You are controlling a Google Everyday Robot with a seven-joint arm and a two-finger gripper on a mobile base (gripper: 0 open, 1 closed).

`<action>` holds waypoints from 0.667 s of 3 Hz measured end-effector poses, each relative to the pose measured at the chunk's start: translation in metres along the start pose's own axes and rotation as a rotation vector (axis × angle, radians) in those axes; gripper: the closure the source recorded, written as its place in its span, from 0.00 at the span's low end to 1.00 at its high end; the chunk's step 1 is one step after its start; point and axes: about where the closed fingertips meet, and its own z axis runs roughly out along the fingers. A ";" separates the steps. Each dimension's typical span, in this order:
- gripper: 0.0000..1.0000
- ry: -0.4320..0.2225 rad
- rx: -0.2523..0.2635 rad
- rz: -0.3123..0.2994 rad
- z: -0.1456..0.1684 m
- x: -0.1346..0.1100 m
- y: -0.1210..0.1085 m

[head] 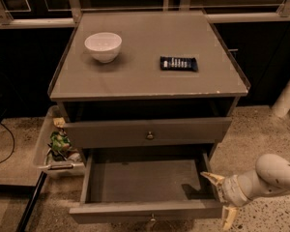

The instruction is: Open middle drawer

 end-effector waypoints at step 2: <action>0.00 0.092 0.018 -0.072 -0.057 -0.029 -0.009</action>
Offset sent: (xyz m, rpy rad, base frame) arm 0.0040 -0.0238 0.1124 -0.1749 -0.1358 0.0334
